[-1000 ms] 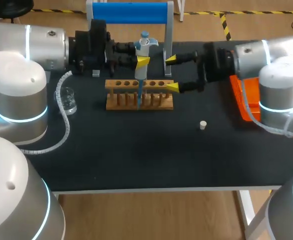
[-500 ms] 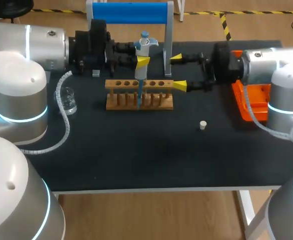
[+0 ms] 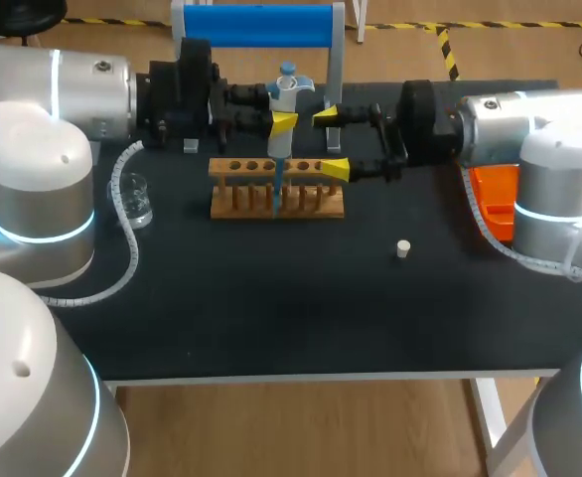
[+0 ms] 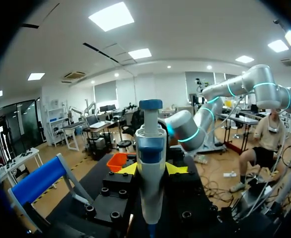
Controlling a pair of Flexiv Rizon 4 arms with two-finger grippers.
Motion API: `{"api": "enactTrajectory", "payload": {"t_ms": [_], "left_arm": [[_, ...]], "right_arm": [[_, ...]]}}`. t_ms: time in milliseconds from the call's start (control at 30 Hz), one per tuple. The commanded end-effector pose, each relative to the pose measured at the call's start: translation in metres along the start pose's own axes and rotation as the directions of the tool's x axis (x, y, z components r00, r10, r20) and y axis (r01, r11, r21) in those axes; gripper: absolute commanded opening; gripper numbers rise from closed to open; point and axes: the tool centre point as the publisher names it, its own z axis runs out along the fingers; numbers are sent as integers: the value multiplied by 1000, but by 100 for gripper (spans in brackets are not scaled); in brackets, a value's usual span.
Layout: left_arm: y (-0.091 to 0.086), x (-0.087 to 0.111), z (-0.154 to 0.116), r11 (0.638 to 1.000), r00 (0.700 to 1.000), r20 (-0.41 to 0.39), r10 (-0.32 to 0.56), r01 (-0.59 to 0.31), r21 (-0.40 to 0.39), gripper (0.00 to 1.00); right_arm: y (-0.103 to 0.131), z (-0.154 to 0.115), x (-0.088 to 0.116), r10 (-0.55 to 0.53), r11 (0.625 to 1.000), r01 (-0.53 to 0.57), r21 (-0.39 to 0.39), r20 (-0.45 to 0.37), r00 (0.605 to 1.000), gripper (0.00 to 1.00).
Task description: Invert the test tube, pick up the pipette, mount the tip to pipette, aspirate from beaker and dispense into the tube, eject the tip, return the pipette, and cap with the stopper.
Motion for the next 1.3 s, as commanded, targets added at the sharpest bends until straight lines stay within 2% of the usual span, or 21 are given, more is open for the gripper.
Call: {"api": "enactTrajectory", "payload": {"t_ms": [33, 133, 500, 1300], "left_arm": [[-1, 0, 0, 1000, 1000, 1, 0, 0, -1, 0], [-1, 0, 0, 1000, 1000, 1, 0, 0, -1, 0], [-1, 0, 0, 1000, 1000, 1, 0, 0, -1, 0], [-1, 0, 0, 1000, 1000, 1, 0, 0, -1, 0]], "right_arm": [[4, 6, 4, 8, 1000, -8, 8, 2, 1000, 100], [5, 11, 5, 20, 1000, -20, 10, -2, 1000, 100], [7, 26, 6, 34, 999, -34, 11, -18, 999, 88], [14, 47, -3, 7, 999, -6, 39, -34, 999, 89]]}}
